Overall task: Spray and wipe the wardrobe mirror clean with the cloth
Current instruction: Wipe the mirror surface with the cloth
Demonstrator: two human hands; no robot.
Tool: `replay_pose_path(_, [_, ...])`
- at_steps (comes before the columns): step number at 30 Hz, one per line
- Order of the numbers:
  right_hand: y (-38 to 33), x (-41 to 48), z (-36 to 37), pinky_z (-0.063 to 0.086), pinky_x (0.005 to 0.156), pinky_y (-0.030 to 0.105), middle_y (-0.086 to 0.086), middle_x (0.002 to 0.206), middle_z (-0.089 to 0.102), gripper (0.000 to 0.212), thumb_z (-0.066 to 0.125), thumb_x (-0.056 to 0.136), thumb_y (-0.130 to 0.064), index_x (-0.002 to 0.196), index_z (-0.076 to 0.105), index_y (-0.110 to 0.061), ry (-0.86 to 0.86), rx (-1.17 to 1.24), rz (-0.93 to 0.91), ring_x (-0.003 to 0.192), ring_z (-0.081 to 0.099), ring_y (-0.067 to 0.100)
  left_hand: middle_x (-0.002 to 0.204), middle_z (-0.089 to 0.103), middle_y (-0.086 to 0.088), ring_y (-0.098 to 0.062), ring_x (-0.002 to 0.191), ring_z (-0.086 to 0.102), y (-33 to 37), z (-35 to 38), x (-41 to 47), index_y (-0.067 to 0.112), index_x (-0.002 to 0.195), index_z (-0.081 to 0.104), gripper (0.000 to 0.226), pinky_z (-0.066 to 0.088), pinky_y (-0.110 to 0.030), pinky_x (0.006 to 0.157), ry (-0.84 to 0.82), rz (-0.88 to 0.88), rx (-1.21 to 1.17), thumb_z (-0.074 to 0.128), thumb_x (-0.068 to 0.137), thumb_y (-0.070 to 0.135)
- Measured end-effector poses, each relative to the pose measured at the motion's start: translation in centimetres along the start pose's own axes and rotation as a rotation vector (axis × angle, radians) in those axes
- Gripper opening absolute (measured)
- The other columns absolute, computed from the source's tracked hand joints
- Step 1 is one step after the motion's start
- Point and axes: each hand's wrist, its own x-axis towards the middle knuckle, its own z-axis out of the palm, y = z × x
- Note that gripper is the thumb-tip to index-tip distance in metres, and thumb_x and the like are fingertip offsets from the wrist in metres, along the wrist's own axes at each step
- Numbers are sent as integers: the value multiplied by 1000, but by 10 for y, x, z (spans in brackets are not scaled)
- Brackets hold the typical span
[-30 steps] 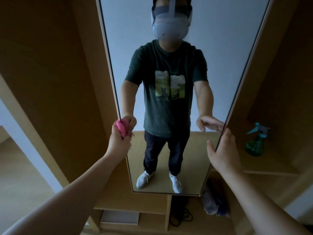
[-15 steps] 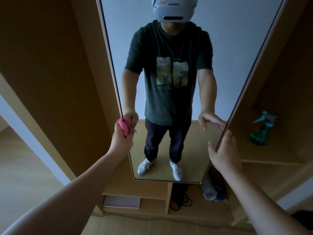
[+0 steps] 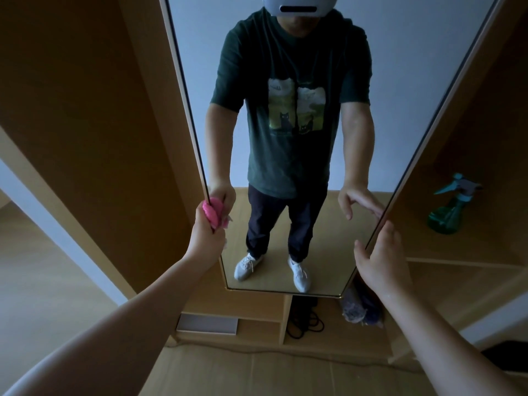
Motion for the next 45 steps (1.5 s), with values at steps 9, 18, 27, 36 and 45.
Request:
replay_pose_path(9, [15,-2,17,42,102,39,22,158,14,79,52,97,-33,153,6,-1,-48,-41,15,139,33,37,108,59,-2,-15,93,61,-23,8,-3,17,133,34,57,56,-28,58,2,-34,10,43,83,-9])
replay_pose_path(18, [36,-1,45,45,103,45,25,154,24,80,58,94,-30,151,11,2,-56,-83,34,137,36,38,113,58,-6,-20,101,60,-54,18,-5,17,135,31,67,57,-30,65,-32,-80,2,43,79,-16])
replay_pose_path(27, [55,-8,70,45,102,46,23,153,25,83,60,92,-28,152,9,-1,-94,-74,70,136,36,38,114,57,-3,-16,93,59,-85,24,-11,19,138,27,70,59,-40,67,-79,-120,32,41,78,-15])
replay_pose_path(36, [61,-14,82,44,102,49,21,153,24,82,58,94,-25,152,6,-1,-167,-106,106,135,37,37,109,57,10,-12,90,60,-110,33,-14,28,134,30,69,58,-35,66,-81,-154,43,41,79,-12])
replay_pose_path(45, [74,-17,101,50,94,50,22,150,29,83,58,93,-26,153,5,-3,-199,-108,136,127,47,38,108,55,14,-11,96,57,-139,41,-16,26,128,33,64,55,-31,68,-86,-146,72,41,76,-12])
